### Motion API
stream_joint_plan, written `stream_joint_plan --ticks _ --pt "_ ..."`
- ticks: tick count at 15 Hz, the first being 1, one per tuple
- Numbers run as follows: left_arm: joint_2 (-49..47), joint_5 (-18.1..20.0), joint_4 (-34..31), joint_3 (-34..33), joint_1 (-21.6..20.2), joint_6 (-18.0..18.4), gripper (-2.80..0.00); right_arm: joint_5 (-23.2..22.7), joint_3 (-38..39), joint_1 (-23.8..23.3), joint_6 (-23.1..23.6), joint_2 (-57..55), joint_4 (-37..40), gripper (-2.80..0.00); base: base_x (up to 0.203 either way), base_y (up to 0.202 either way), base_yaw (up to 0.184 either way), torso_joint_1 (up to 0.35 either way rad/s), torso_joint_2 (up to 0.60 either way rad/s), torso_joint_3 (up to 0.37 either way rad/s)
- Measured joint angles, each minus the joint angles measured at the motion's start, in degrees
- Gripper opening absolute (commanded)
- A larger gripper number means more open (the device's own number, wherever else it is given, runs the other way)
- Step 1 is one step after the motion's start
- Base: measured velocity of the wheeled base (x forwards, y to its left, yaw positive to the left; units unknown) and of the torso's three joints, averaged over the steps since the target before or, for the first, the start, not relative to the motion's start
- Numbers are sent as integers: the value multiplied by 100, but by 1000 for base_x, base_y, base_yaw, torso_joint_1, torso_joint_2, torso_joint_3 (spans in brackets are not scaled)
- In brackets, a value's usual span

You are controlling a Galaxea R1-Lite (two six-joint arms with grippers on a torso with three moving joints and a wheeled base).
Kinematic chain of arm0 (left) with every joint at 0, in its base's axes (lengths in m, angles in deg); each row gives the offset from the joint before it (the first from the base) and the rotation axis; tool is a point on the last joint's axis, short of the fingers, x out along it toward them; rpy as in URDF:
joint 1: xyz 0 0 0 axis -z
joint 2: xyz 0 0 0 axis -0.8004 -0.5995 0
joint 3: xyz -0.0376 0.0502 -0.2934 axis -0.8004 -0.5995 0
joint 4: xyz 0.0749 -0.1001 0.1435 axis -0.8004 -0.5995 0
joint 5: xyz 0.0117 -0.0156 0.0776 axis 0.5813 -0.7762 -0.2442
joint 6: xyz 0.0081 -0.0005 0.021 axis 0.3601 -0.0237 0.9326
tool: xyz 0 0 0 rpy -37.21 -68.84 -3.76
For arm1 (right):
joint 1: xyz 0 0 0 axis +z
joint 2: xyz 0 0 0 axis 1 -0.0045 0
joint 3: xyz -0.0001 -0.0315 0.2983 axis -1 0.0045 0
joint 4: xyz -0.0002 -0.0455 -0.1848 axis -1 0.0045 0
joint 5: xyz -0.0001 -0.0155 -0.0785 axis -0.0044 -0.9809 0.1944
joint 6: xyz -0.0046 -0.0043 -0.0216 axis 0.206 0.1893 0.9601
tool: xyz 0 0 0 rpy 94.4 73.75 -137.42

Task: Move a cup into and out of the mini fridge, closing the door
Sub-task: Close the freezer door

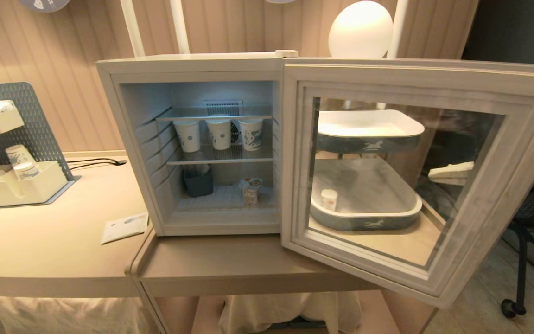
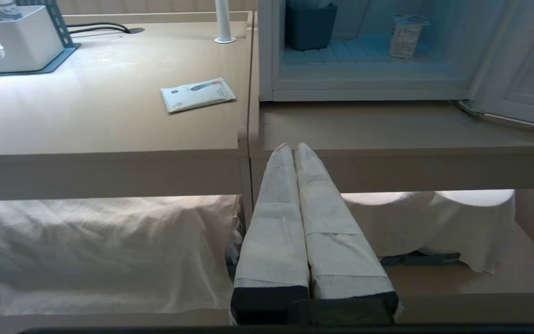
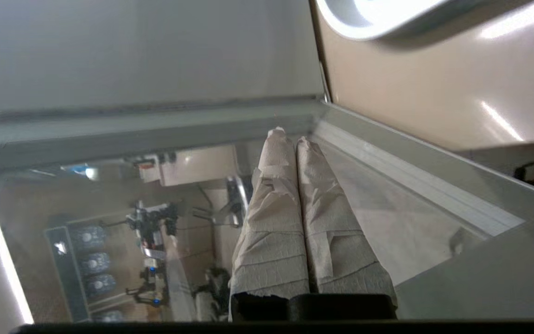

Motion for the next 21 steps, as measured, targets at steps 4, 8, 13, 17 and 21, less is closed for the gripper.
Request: stream_joint_plan --ticks 4,8,13,17,21 --pt "0 -4 -2 0 -4 2 -280 1044 357 1042 151 893 315 -280 0 0 0 0 0 0" --pt "0 -7 -5 0 -1 0 -280 2469 544 2451 144 1619 355 -280 0 0 0 0 0 0" --pt "0 -3 -5 0 -1 0 -280 4481 467 4611 160 1878 -91 -280 0 0 0 0 0 0" --pt "0 0 -3 0 -1 0 -280 5627 -291 5622 337 1292 -441 -280 0 0 0 0 0 0" --pt "0 -2 -5 0 -1 2 -280 6205 -1716 6132 661 349 -427 -280 0 0 0 0 0 0"
